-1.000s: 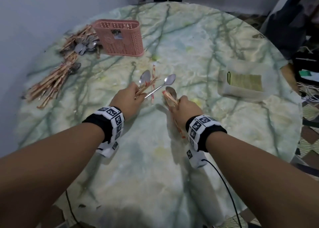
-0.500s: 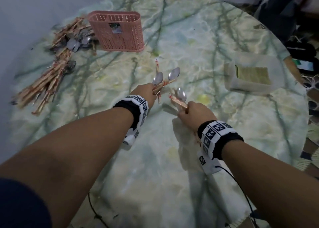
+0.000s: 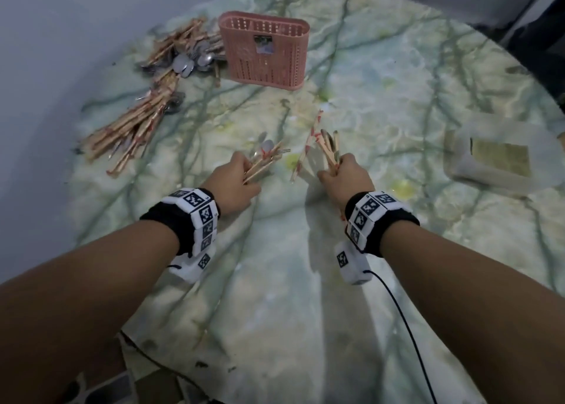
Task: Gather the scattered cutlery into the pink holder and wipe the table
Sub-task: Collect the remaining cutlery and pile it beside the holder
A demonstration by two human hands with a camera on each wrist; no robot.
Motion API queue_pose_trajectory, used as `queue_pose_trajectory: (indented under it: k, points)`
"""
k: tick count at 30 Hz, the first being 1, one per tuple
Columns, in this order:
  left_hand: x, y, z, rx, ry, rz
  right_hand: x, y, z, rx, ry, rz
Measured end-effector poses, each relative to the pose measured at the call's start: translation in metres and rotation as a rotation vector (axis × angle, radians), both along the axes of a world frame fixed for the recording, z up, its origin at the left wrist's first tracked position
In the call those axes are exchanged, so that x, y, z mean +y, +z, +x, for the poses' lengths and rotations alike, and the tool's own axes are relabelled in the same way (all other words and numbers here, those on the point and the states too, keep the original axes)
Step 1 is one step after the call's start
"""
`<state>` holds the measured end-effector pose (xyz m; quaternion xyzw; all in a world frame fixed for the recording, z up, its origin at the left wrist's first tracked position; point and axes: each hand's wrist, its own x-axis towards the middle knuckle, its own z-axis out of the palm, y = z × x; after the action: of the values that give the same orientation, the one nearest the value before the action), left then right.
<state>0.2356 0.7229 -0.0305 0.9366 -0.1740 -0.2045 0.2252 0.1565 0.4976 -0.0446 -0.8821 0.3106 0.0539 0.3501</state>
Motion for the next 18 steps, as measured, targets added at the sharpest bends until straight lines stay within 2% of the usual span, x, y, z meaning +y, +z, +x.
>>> queue_pose_trajectory:
  k: [4,9,13,18]
  points:
    - [0.023,0.003,-0.004,0.041,0.120,-0.098,0.008,-0.006,0.022,0.040,0.046,-0.021]
    - [0.036,0.004,-0.007,0.193,0.194,-0.254,0.024,-0.013,0.043,-0.009,0.148,-0.040]
    - [0.040,-0.004,-0.012,0.150,0.265,-0.305,0.030,-0.019,0.052,0.043,0.314,-0.147]
    - [0.041,-0.010,-0.014,0.097,0.389,-0.428,0.035,-0.021,0.046,0.069,0.325,-0.305]
